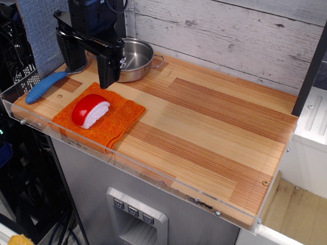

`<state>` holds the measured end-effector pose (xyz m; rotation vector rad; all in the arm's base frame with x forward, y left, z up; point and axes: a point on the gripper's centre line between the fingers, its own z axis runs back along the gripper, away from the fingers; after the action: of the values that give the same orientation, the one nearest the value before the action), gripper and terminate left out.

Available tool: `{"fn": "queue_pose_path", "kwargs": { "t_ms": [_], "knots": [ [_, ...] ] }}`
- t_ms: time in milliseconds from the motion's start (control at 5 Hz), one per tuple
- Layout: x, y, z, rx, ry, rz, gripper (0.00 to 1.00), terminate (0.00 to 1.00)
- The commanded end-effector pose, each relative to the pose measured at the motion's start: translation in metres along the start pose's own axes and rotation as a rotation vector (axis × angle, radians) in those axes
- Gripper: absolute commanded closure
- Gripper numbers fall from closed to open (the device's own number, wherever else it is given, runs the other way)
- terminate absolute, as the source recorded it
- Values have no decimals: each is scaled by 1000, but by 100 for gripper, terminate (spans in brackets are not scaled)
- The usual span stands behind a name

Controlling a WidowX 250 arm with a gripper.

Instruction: Put the pan on the right side of the towel

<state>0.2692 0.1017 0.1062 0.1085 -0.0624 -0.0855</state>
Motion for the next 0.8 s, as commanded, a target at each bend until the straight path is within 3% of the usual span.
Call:
{"fn": "queue_pose_path", "kwargs": {
  "t_ms": [0, 200, 400, 600],
  "knots": [
    [0, 0, 0, 0, 0, 0, 0, 0],
    [23, 32, 0, -36, -15, 191, 0, 0],
    [53, 64, -2, 4, -129, 372, 0, 0],
    [83, 82, -7, -28, -182, 348, 0, 0]
  ]
}}
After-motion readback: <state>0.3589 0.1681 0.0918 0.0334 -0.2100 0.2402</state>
